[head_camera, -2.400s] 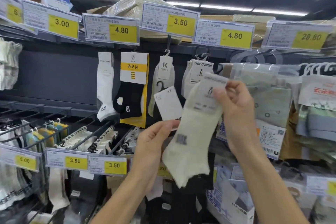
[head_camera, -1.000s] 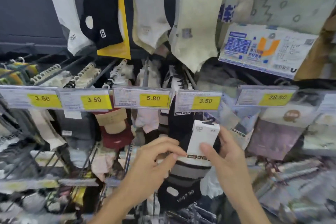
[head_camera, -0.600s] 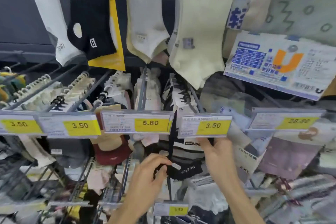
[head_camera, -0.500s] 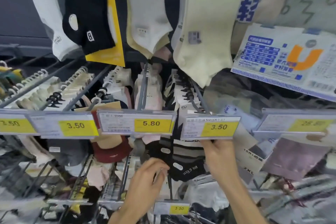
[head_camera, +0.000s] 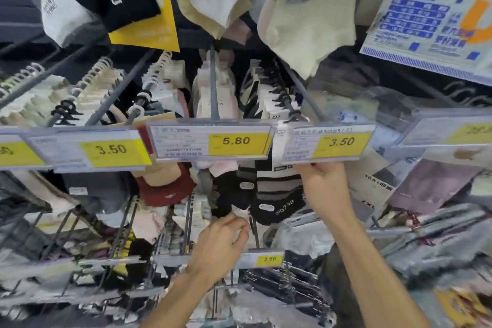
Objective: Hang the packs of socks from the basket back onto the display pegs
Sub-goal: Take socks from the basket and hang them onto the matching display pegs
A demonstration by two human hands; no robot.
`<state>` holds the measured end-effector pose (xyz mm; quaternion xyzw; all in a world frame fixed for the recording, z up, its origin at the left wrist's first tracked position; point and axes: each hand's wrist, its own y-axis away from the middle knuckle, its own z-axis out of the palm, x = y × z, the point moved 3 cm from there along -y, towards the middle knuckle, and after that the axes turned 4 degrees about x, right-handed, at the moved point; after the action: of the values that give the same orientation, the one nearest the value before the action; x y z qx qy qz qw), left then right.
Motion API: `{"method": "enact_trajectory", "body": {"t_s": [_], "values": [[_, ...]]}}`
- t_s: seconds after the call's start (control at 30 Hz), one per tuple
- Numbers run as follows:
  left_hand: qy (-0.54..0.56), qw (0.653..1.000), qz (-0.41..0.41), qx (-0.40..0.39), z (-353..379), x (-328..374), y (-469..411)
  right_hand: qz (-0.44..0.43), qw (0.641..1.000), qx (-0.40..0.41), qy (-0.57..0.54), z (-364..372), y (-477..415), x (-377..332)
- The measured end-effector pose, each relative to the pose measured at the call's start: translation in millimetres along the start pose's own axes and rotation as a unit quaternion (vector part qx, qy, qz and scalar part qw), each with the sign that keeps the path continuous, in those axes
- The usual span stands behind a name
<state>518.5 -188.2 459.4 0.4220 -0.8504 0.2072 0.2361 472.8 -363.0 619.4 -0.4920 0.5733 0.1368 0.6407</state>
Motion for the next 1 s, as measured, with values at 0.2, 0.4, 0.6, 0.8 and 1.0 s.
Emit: {"method": "enact_trajectory", "body": {"t_s": [0.2, 0.4, 0.6, 0.8, 1.0], "values": [[-0.006, 0.999, 0.035, 0.002, 5, -2, 1, 0.036, 0.991, 0.057, 0.113, 1, 6, 2], [0.120, 0.988, 0.088, 0.043, -13, 0, 11, 0.074, 0.956, 0.212, 0.189, 6, 102, 4], [0.127, 0.950, 0.273, -0.086, 13, 33, 94, 0.209, 0.930, 0.234, 0.193, 30, 275, 17], [0.041, 0.851, 0.203, -0.482, 117, 20, 260, 0.464, 0.810, 0.292, 0.208, 32, 489, 24], [-0.083, 0.705, 0.231, -0.665, 188, -21, 412, 0.643, 0.670, 0.338, 0.154, 43, 686, 41]]}}
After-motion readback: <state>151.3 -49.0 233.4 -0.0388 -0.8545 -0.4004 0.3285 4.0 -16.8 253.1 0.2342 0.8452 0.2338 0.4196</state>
